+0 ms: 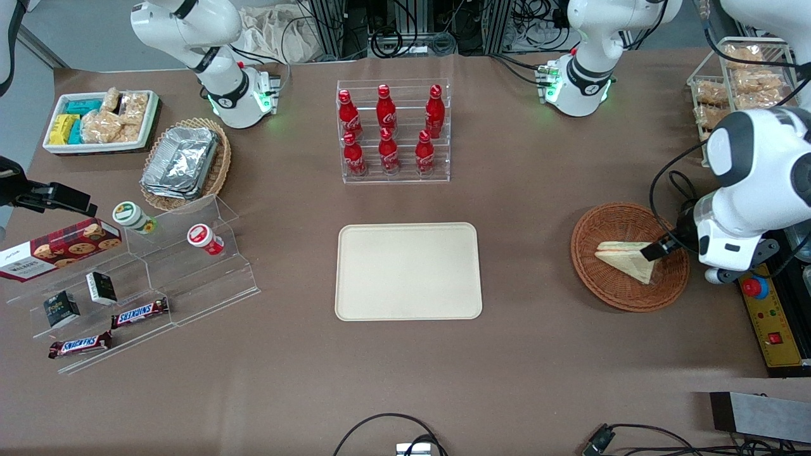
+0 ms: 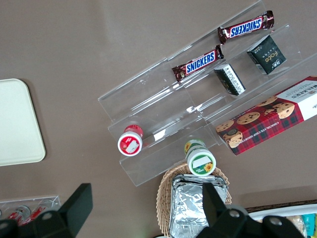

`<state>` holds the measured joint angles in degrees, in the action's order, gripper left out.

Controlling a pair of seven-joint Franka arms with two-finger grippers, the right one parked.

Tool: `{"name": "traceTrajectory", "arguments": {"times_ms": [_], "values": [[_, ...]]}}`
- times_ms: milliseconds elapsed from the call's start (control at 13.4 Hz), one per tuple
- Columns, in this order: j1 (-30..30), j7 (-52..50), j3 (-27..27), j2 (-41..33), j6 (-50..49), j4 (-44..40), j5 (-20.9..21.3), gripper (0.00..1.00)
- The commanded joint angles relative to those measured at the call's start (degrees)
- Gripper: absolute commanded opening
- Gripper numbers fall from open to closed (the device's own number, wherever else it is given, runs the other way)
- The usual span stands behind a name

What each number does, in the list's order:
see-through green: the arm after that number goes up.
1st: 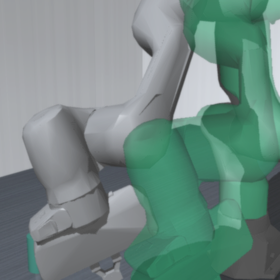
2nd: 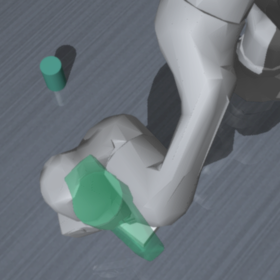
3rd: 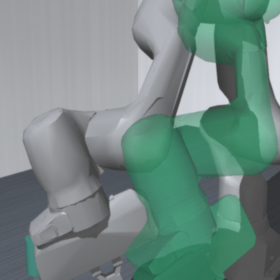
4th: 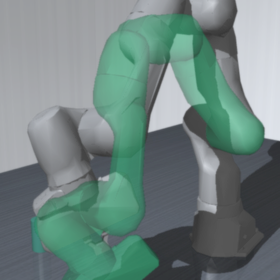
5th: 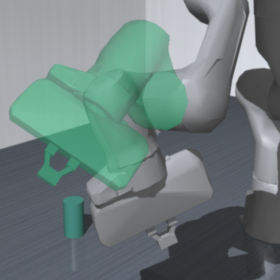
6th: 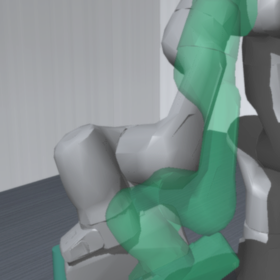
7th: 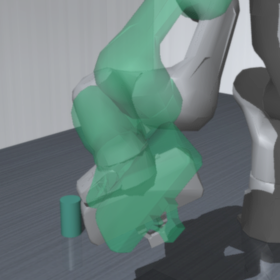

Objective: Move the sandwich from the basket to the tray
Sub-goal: 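Move the left gripper down over the wrapped sandwich in the wicker basket, then lower the open left gripper around the sandwich and close it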

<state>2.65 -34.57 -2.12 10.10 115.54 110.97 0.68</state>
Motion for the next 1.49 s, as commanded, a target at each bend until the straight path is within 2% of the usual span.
{"name": "traceTrajectory", "arguments": {"times_ms": [0,372,447,894,1043,1191,1415], "values": [[-0.01,-6.64,0.28,3.16,3.9,1.27,0.55,1.0],[0.07,-8.59,2.99,5.72,14.87,8.38,0.64,1.0],[0.07,-8.58,4.31,5.9,15.59,8.83,0.73,1.0],[0.07,-9.37,4.58,8.79,17.09,8.83,0.55,1.0],[-0.01,-11.91,4.24,8.36,15.26,5.6,0.55,1.0],[-0.1,-12.1,3.71,8.8,6.24,-0.37,0.64,1.0],[-0.1,-11.92,3.79,8.36,4.52,-0.67,0.82,1.0]]}}
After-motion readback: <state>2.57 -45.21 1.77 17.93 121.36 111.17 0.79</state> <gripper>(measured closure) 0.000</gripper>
